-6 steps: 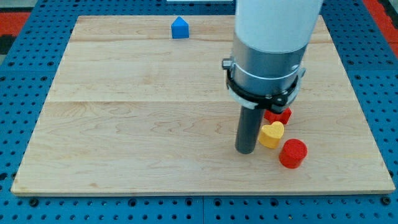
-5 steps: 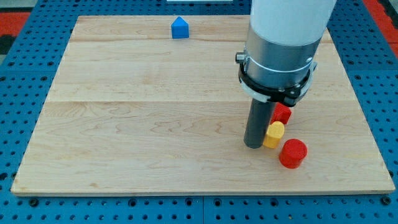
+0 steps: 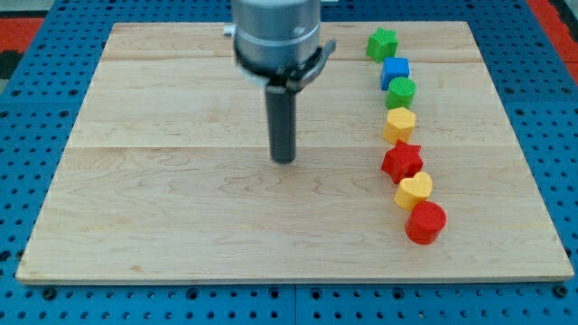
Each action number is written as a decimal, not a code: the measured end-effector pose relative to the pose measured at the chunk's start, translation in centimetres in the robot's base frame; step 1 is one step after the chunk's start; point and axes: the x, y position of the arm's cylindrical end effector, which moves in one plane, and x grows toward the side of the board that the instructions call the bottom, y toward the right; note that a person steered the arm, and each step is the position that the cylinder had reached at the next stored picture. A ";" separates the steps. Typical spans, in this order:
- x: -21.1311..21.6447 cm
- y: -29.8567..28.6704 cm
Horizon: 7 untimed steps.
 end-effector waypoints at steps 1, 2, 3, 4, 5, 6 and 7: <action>-5.8 0.1; -12.1 -3.4; -14.9 -3.3; -15.5 -7.1; -16.7 -9.3; -19.7 -8.7; -21.4 -5.3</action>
